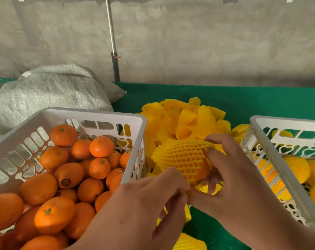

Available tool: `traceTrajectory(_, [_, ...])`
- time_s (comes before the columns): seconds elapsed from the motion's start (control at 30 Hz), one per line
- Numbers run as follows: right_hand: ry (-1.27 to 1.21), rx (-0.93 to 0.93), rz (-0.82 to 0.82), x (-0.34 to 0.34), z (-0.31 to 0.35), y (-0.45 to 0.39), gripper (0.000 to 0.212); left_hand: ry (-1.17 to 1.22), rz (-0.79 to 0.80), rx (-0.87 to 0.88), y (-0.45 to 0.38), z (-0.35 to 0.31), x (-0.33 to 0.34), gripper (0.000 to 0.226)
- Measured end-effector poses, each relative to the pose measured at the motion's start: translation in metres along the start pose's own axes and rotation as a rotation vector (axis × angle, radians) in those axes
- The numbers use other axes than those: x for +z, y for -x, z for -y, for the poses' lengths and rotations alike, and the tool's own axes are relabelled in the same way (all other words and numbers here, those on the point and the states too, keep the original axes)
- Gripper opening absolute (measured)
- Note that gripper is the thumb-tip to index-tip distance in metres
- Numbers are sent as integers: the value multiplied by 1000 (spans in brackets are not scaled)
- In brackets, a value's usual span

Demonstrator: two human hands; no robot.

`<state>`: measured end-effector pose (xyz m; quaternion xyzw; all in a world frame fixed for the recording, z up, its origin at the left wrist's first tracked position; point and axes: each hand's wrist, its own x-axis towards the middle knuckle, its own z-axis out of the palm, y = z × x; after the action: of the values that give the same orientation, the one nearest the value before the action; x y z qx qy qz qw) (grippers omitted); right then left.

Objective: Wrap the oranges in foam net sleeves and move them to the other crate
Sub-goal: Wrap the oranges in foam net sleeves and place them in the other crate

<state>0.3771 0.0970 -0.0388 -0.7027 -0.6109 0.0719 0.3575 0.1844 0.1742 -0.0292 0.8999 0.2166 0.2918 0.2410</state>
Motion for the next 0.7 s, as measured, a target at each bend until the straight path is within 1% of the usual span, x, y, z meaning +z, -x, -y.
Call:
traceTrajectory(0.07, [-38, -30, -43, -2, 1, -1, 54, 96, -54, -108, 1, 1, 0, 26])
traceTrajectory(0.1, [-68, -40, -69, -3, 1, -1, 53, 155, -112, -155, 2, 2, 0, 31])
traceTrajectory(0.17, [-132, -60, -121, -4, 1, 0, 54, 244, -251, -218, -1, 5, -1, 32])
traceTrajectory(0.2, [-165, -75, -141, -4, 1, 0, 54, 306, -288, -266, -3, 7, -2, 34])
traceTrajectory(0.23, [-199, -94, -156, -4, 1, 1, 53, 424, -275, -344, -6, 9, -4, 45])
traceTrajectory(0.27, [-235, -116, -164, -3, 1, 1, 53, 573, -203, -438, -8, 12, -6, 58])
traceTrajectory(0.3, [-267, -139, -162, -2, 2, 2, 53, 726, -84, -507, -11, 14, -7, 66])
traceTrajectory(0.33, [-292, -160, -150, -2, 4, 2, 53, 864, 13, -541, -14, 14, -9, 69])
traceTrajectory(0.4, [-316, -198, -104, -1, 7, 4, 52, 1080, 168, -525, -16, 14, -11, 61])
traceTrajectory(0.47, [-317, -206, -76, -1, 10, 5, 50, 1193, 270, -500, -14, 14, -8, 59])
traceTrajectory(0.53, [-316, -193, -72, 0, 10, 5, 48, 1201, 260, -468, -14, 17, -4, 52])
traceTrajectory(0.6, [-327, -181, -66, 1, 9, 4, 48, 1192, 184, -460, -15, 18, -4, 45])
traceTrajectory(0.7, [-308, -172, -84, 0, 11, 3, 51, 1193, 79, -451, -16, 19, -4, 41])
